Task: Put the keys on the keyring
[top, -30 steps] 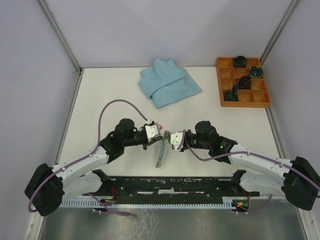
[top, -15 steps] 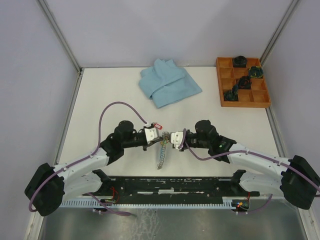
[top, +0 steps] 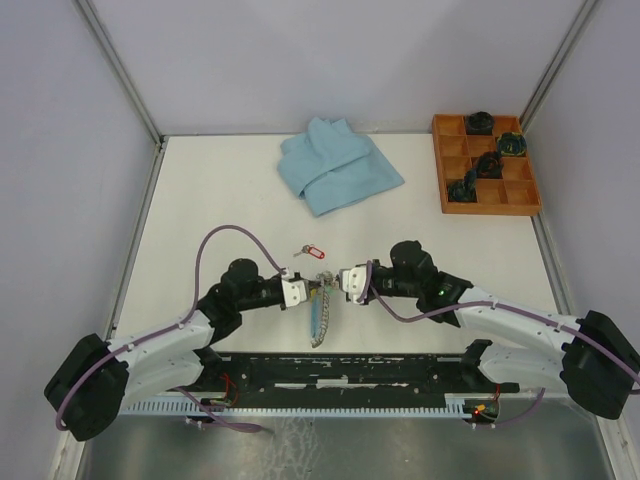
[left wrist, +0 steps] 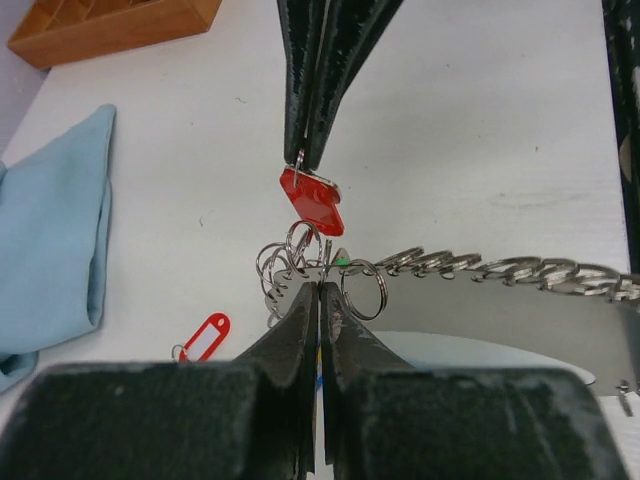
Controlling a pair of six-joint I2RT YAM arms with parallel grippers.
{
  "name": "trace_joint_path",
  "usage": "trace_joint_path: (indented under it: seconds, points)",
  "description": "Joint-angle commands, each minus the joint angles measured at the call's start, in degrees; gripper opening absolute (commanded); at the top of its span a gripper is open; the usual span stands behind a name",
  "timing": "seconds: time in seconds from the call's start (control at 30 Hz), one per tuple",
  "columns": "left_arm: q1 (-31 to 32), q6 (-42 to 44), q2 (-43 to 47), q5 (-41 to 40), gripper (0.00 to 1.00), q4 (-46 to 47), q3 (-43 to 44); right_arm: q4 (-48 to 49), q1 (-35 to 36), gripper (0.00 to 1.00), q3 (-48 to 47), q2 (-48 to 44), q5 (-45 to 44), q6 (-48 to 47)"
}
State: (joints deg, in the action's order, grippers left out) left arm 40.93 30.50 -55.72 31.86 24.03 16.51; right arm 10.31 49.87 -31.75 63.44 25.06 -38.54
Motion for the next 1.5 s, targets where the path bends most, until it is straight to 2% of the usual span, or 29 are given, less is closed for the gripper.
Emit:
trace_joint_path:
  seconds: [0.0, 0.23, 0.37, 0.83, 1.47]
  points:
    - [1.35, 8.88, 2.11, -2.51, 0.03, 10.44, -2.99, 1.05, -0.12, 0.01, 0.52, -0.72, 2.28, -3.62]
    - [4.48, 13.52, 3.79, -6.99, 0.03, 10.95, -4.23, -0.49, -0.14, 0.01, -0.34, 2.49, 7.47, -13.66]
    - [4.92, 13.86, 4.37, -7.50, 0.03, 11.12, -4.47, -1.69, -0.05, 0.01, -1.08, 3.45, 7.95, -15.99]
    - [5.10, 13.52, 4.40, -7.16, 0.03, 11.37, -4.48, 3.60, 1.06, 0.01, 0.46, 3.14, 5.09, -17.97]
    - [5.06, 12.92, 3.72, -7.32, 0.03, 11.31, -4.21, 3.49, 1.37, 0.01, 0.90, 2.18, 5.07, -17.17]
